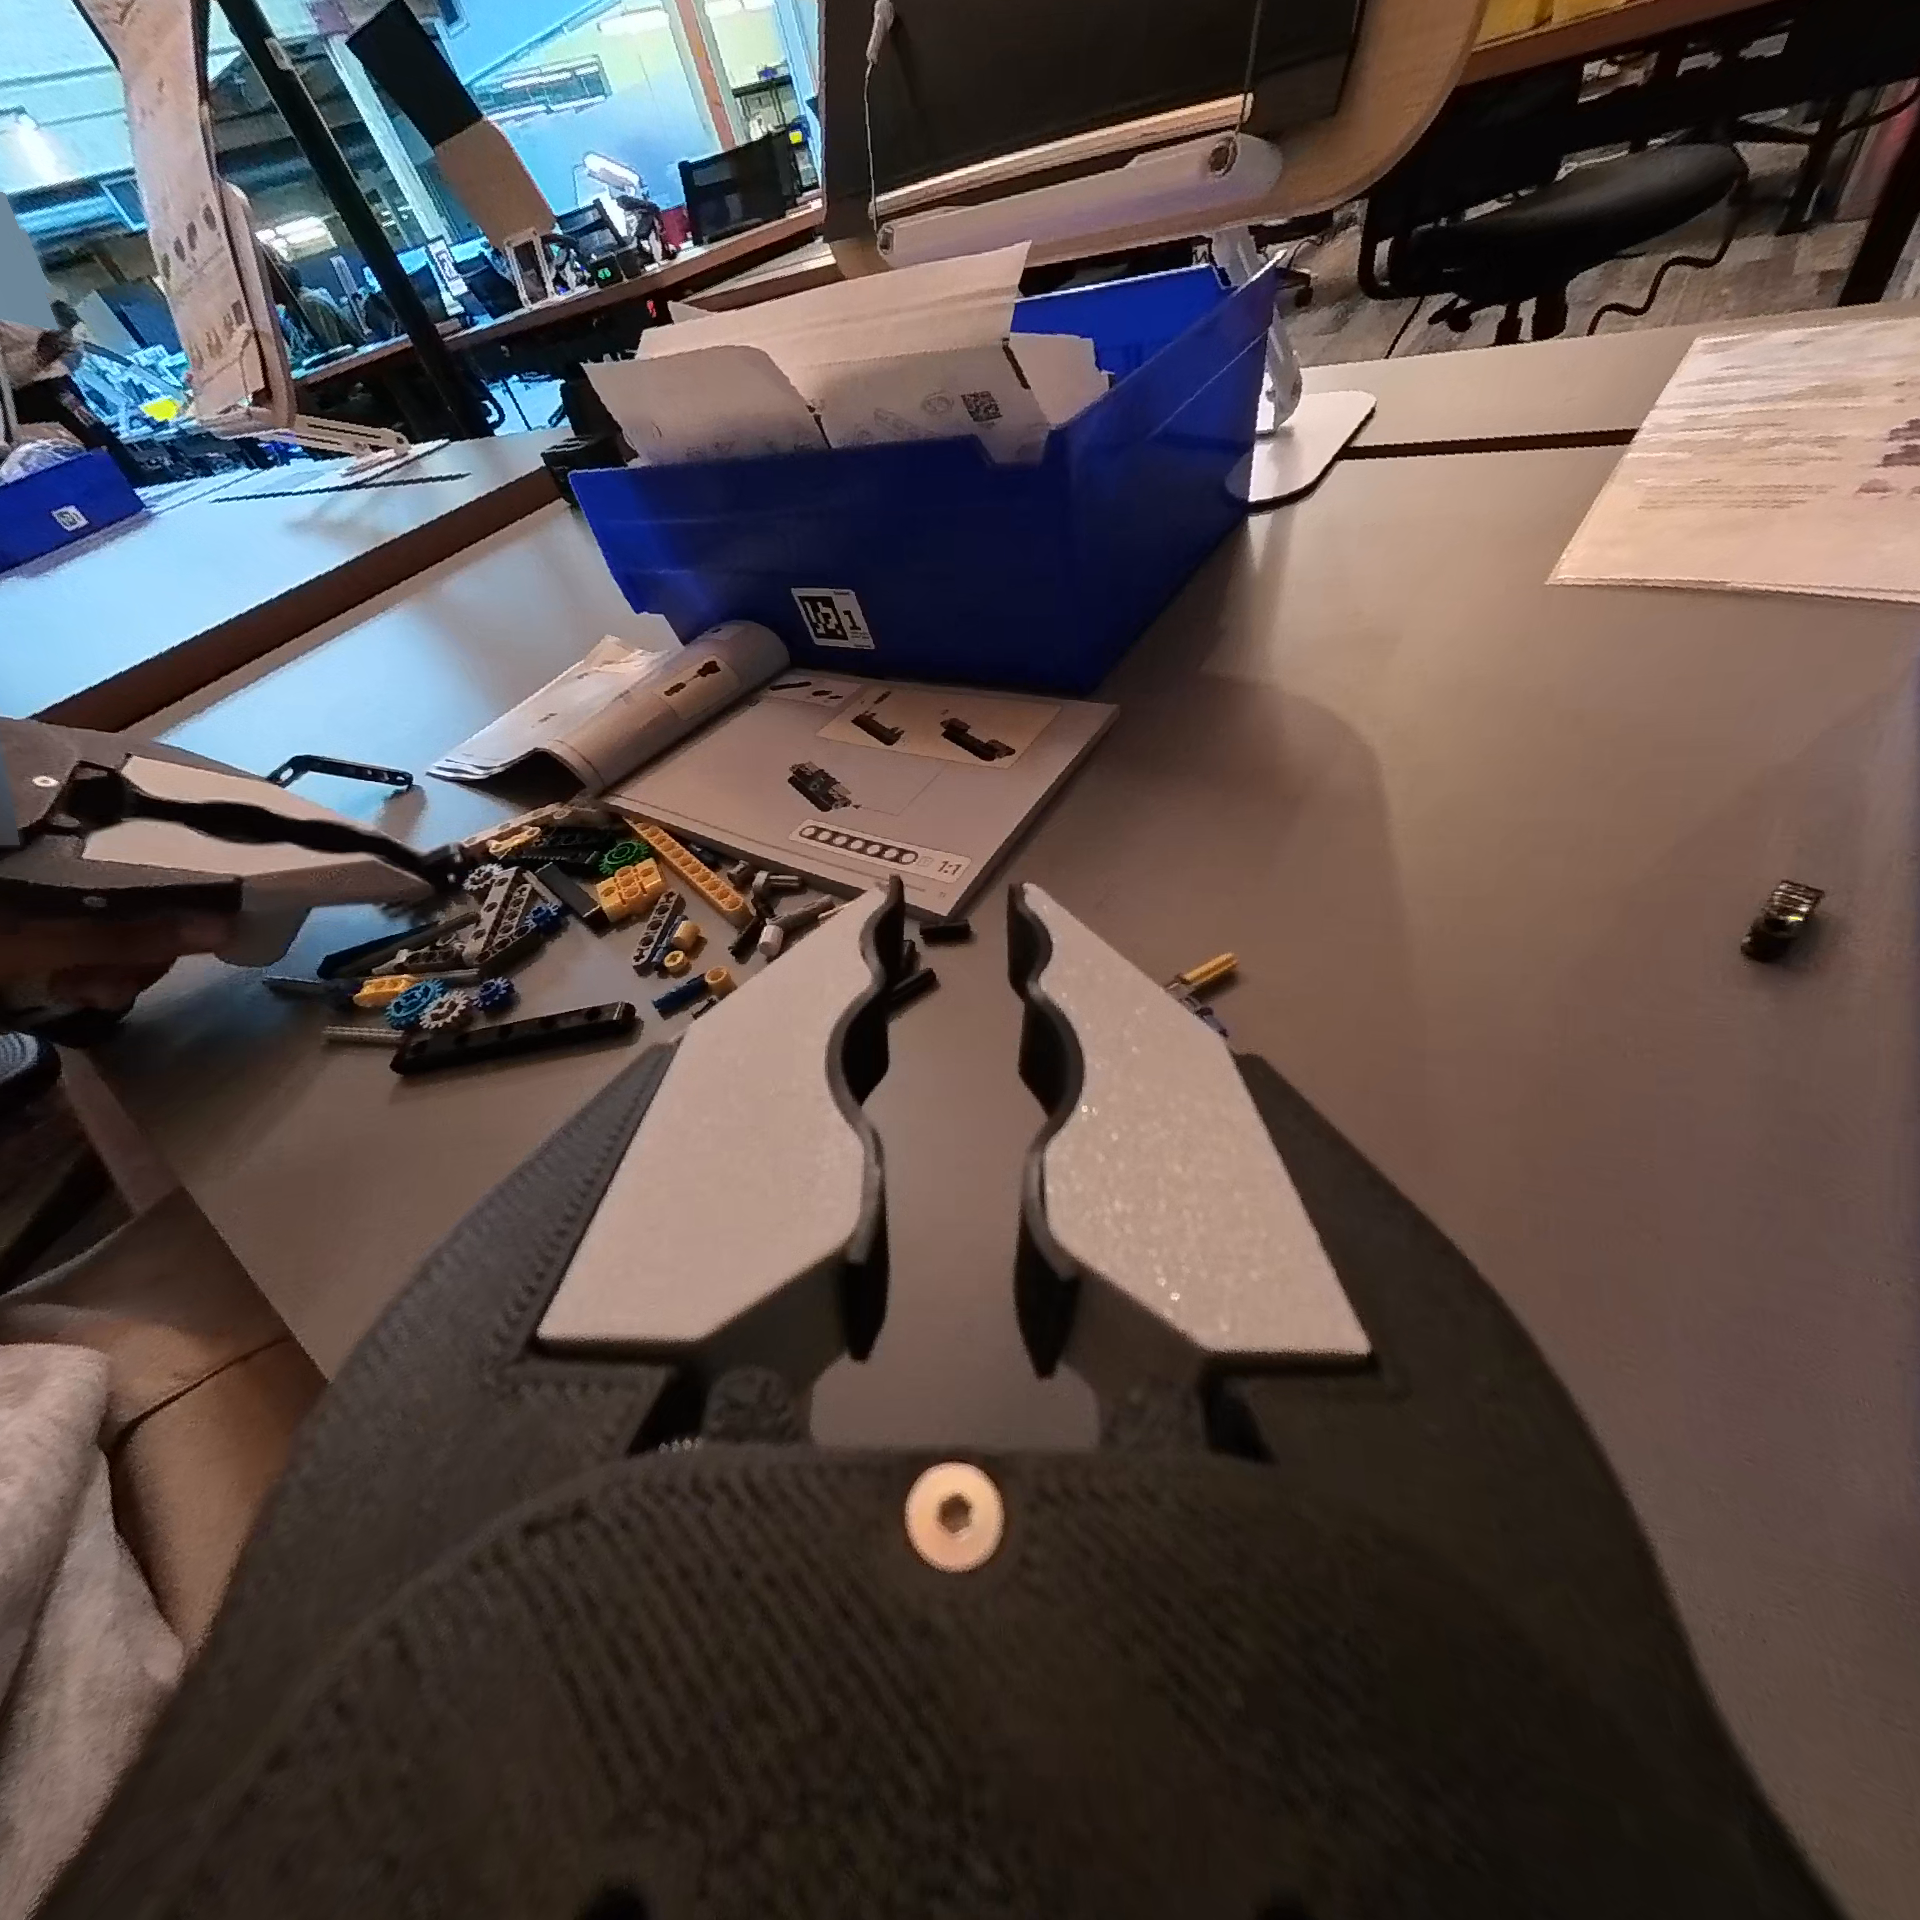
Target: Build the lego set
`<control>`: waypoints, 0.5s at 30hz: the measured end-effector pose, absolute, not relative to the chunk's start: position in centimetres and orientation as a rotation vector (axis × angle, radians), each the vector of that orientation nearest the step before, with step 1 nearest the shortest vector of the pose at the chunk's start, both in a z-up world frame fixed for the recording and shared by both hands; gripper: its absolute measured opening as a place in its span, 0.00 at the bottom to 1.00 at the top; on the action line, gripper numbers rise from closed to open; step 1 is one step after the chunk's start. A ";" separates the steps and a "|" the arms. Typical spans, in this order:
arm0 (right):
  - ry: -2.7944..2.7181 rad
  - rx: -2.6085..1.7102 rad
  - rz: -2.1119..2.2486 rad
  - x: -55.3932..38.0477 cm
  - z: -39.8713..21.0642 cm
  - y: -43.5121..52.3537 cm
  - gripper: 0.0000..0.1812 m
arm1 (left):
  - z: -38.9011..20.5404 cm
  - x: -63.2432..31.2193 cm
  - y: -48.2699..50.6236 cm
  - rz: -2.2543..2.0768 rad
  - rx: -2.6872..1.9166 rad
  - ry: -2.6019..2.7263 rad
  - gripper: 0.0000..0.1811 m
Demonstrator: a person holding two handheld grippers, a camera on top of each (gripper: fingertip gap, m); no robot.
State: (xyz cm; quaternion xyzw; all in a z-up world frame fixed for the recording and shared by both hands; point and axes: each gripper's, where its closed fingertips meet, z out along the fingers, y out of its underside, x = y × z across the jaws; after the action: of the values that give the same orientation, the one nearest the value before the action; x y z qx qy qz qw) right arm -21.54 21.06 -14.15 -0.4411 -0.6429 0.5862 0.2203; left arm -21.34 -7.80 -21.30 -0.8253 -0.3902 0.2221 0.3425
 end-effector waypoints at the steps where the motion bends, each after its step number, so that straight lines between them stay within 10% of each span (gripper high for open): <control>1: -1.779 -1.217 1.620 -21.5 -14.1 21.0 0.09 | -21.1 -21.4 -7.9 0.585 -2.133 -1.016 0.04; 15: -1.785 -1.206 1.613 -21.5 -14.2 20.9 0.10 | -17.4 -22.2 -11.3 0.410 -1.781 -1.148 0.03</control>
State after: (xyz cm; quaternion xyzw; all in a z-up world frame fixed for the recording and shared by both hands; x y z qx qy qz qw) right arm -21.47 20.94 -14.16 -0.4367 -0.6466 0.5842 0.2234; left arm -22.24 -11.34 -17.39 -0.7276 -0.4690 0.1675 0.4719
